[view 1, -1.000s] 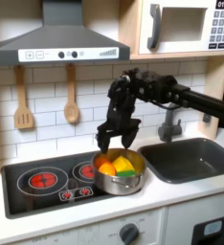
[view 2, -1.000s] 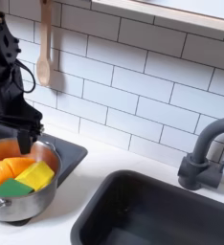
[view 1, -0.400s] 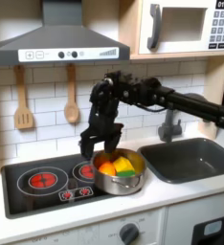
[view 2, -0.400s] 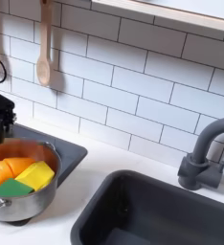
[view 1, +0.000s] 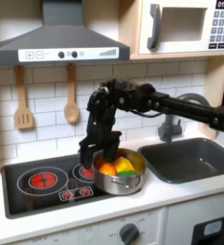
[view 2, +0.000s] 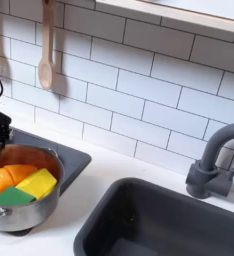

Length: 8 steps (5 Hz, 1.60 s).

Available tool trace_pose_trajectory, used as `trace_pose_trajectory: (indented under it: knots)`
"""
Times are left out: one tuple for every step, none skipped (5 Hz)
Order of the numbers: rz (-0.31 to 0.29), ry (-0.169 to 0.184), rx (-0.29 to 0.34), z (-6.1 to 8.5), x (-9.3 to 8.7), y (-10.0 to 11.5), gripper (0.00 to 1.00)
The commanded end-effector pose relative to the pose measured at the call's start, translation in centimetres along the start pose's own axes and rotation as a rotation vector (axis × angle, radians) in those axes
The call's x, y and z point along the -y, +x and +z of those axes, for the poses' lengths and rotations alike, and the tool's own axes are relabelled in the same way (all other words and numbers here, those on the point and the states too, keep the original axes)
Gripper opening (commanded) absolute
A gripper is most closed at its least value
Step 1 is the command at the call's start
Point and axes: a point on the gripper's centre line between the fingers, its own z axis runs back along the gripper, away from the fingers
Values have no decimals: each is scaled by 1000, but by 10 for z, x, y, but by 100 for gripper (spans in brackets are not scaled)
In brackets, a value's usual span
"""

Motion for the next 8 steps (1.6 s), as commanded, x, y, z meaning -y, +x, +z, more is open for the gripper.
trace_pose_trajectory:
  knots:
    - [-3,-16,-72,-22,2,-3,100]
    - [-13,-14,-89,-28,2,-4,87]
    - [-7,-13,-86,-25,1,-2,0]
    - [-21,-15,-121,-32,1,-3,0]
    - [-21,-18,-117,-33,-1,3,0]
    - [4,-16,-106,-34,-8,18,0]
    - [17,-7,-102,-37,-14,34,0]
    - [35,-6,-99,-39,-19,44,0]
